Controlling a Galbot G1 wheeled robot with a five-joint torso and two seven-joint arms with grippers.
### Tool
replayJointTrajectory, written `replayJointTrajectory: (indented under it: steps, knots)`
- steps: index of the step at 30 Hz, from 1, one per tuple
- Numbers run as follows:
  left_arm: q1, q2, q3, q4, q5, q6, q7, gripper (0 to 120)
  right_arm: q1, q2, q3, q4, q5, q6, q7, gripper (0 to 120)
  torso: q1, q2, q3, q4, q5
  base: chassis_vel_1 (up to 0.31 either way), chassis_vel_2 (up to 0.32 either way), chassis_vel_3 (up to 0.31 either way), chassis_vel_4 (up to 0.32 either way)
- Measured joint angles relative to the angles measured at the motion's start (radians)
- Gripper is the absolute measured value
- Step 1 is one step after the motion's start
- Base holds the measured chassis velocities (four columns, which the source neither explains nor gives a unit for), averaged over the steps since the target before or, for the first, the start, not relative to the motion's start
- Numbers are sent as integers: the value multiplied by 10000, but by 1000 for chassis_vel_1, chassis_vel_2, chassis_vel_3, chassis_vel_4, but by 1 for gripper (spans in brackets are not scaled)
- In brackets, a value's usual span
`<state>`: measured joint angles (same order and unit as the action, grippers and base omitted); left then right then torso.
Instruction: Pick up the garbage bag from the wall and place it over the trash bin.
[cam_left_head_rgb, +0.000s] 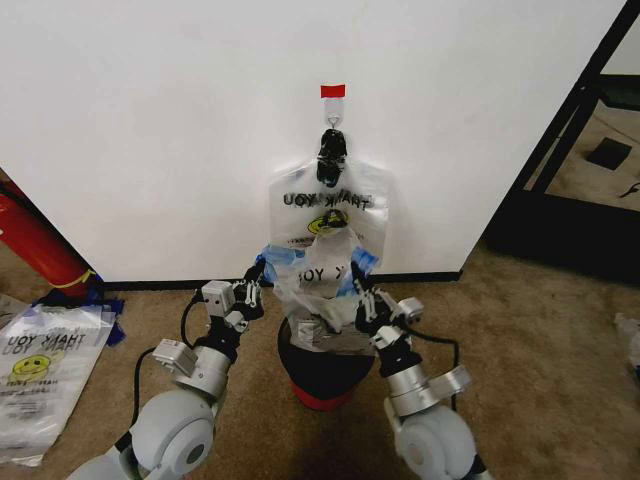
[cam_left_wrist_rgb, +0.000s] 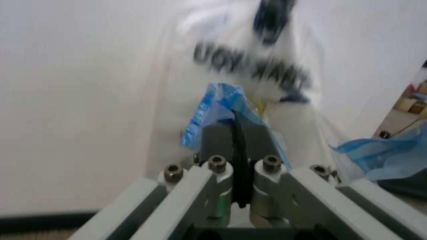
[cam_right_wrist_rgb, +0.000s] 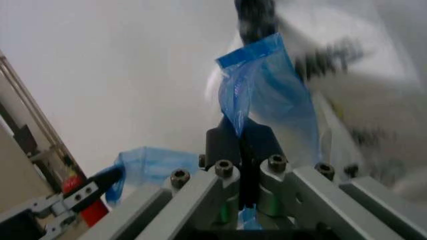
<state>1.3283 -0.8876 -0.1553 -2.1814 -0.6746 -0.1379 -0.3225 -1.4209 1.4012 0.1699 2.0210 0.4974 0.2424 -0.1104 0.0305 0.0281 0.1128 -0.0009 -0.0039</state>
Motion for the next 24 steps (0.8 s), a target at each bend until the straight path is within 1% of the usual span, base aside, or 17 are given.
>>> replayJointTrajectory:
  steps: [3, 6, 7, 10, 15, 18, 20, 24]
  knots:
    - [132, -99, 290, 348, 92, -139, 10, 0, -165, 157, -81, -316, -222, 129, -1, 0, 0, 0, 0, 1, -3, 0, 0, 0, 0]
    - [204, -142, 462, 516, 192, -209, 10, 0, -260, 216, -92, -490, -372, 212, -6, 0, 0, 0, 0, 0, -3, 0, 0, 0, 0]
    - [398, -221, 781, 712, 455, -345, 11, 0, -489, 265, -29, -921, -715, 441, -9, 0, 0, 0, 0, 0, -1, 0, 0, 0, 0]
    - [637, -209, 853, 744, 583, -419, -3, 0, -684, 241, 79, -1020, -1001, 505, 100, 0, 0, 0, 0, 0, 1, 0, 0, 0, 0]
    - [1012, -101, 621, 481, 648, -416, -100, 0, -992, 77, 246, -828, -1188, 513, 265, 0, 0, 1, 0, 0, 1, 0, 0, 0, 0]
    - [1767, 21, 349, 96, 829, -295, -280, 0, -1614, -163, 452, -424, -1359, 503, 495, 0, -1, 1, 0, 0, 1, 0, 0, 0, 0]
    - [1958, 19, 336, 29, 896, -262, -321, 0, -1771, -202, 472, -338, -1400, 495, 518, 0, -1, 1, -1, 1, 0, 0, 0, 0, 0]
    - [2749, -32, 274, -187, 1234, -147, -508, 0, -2468, -289, 577, 60, -1635, 424, 745, 0, -1, 1, -1, 2, 0, 0, 0, 0, 0]
